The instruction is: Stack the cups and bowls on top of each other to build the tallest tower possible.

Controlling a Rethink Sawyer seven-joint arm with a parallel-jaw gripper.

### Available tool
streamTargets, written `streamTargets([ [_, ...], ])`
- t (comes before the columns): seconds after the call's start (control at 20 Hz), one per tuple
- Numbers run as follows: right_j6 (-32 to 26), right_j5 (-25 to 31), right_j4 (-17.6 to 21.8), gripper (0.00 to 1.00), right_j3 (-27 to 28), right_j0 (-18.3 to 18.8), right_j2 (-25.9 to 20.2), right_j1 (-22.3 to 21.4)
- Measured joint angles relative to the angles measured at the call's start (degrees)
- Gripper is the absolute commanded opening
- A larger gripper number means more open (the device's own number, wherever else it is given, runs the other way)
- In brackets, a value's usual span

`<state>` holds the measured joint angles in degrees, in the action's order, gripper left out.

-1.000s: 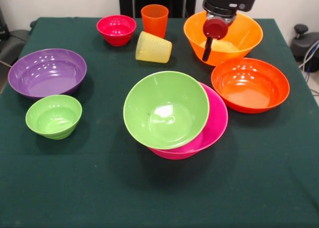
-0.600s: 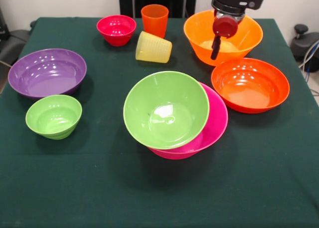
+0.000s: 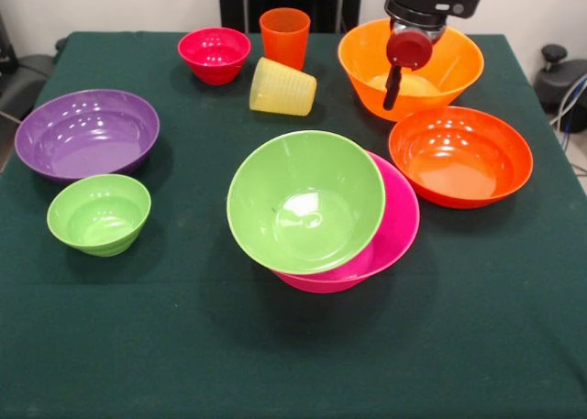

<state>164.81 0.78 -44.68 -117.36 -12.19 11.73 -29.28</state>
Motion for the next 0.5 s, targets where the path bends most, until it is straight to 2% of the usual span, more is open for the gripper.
streamTargets([
  [0.5, 0.00, -0.01, -0.01, 1.00, -0.37, 1.16, 0.28, 0.21],
])
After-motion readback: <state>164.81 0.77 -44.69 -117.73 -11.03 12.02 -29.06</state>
